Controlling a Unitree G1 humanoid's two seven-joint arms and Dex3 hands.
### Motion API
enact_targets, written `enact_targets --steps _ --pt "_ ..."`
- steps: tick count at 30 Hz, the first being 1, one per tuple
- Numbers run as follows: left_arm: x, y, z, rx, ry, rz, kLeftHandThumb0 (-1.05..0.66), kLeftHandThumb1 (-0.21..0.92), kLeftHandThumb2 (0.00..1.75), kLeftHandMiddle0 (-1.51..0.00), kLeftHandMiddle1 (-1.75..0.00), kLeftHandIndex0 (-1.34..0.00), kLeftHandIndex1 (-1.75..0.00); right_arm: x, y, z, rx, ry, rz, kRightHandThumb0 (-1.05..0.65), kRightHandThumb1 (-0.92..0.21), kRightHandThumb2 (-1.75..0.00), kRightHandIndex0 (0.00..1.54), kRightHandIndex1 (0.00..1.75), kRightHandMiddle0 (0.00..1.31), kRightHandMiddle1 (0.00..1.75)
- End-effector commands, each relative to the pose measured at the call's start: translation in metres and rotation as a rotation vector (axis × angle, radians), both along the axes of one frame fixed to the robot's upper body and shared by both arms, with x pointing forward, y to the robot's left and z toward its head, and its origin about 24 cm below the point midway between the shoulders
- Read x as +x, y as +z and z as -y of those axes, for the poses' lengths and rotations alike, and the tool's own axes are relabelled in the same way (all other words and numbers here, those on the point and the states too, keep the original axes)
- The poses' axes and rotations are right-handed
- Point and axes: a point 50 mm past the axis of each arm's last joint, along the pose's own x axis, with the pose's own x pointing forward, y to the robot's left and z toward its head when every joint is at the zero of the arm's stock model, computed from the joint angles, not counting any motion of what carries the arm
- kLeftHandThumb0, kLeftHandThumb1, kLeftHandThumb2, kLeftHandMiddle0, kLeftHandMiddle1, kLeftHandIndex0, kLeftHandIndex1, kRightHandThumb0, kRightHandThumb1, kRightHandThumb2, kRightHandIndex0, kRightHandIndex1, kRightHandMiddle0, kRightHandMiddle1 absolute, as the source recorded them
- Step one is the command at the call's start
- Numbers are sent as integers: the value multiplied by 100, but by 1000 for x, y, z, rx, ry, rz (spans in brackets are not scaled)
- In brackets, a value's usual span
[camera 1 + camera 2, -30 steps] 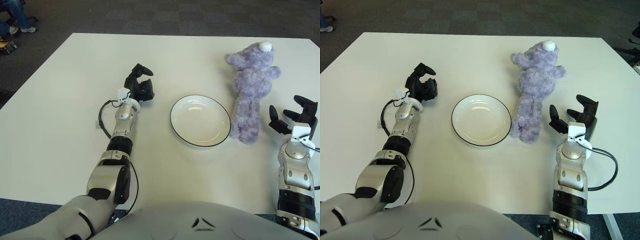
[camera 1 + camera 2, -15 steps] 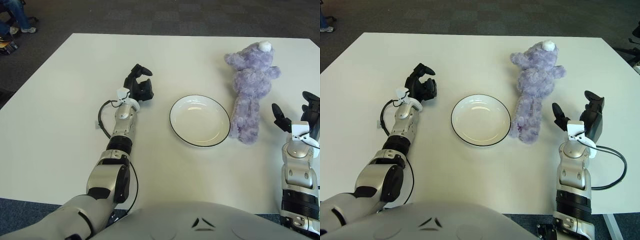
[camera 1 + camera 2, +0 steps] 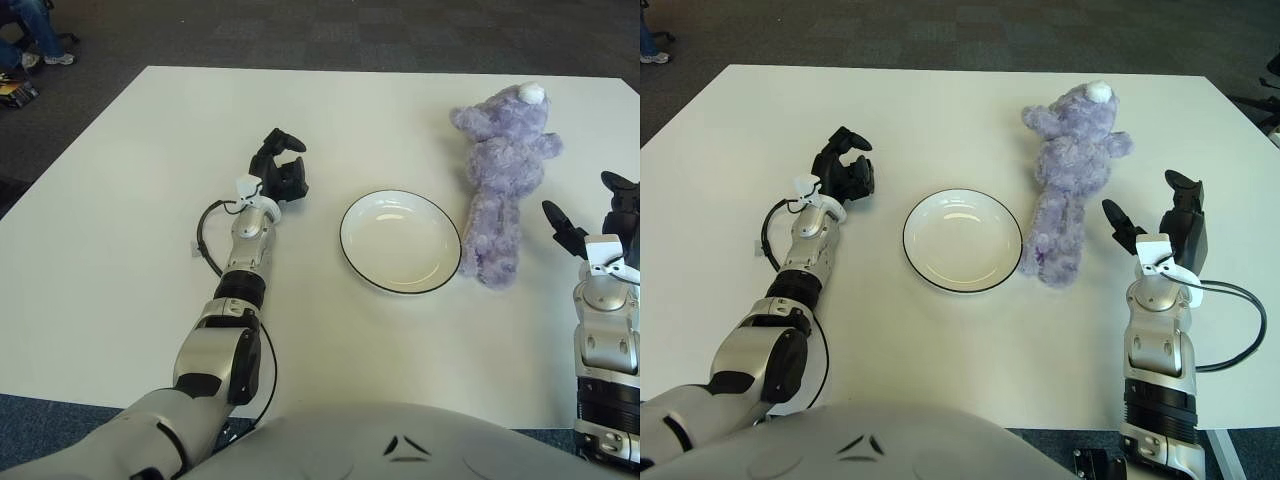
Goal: Put the doll into the plate.
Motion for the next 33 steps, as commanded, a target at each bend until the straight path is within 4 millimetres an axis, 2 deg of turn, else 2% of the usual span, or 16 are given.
enact_targets --steps 1,10,16,23,26,31,33 --pt "-10 -20 1 -17 14 -66 -44 43 118 -127 -175 -52 -175 2 12 1 -81 43 15 -98 -92 -43 0 23 0 54" --pt "-10 -20 2 -9 14 -60 -45 39 122 -127 -175 -55 -175 4 20 6 -221 91 5 -97 -92 -43 7 26 0 64" --pt "-10 -19 1 -9 5 -54 -46 39 123 -126 -175 -56 -175 6 38 5 -338 155 -29 -95 -92 -37 11 32 0 68" --pt "-10 -20 1 -19 -3 -53 -46 38 124 -125 -175 -56 -175 3 49 10 -434 209 -79 -92 -90 -28 7 60 0 65" --pt "-10 -20 1 -22 -6 -52 -46 38 124 -125 -175 -56 -175 2 55 15 -491 211 -100 -91 -86 -27 2 83 0 58" --pt "-10 -20 1 -22 -9 -50 -46 38 123 -125 -175 -56 -175 2 60 19 -560 215 -127 -93 -84 -27 0 103 0 55" --pt "-10 -20 1 -20 -9 -49 -46 38 123 -125 -175 -56 -175 3 62 21 -596 221 -141 -95 -84 -27 0 119 0 53"
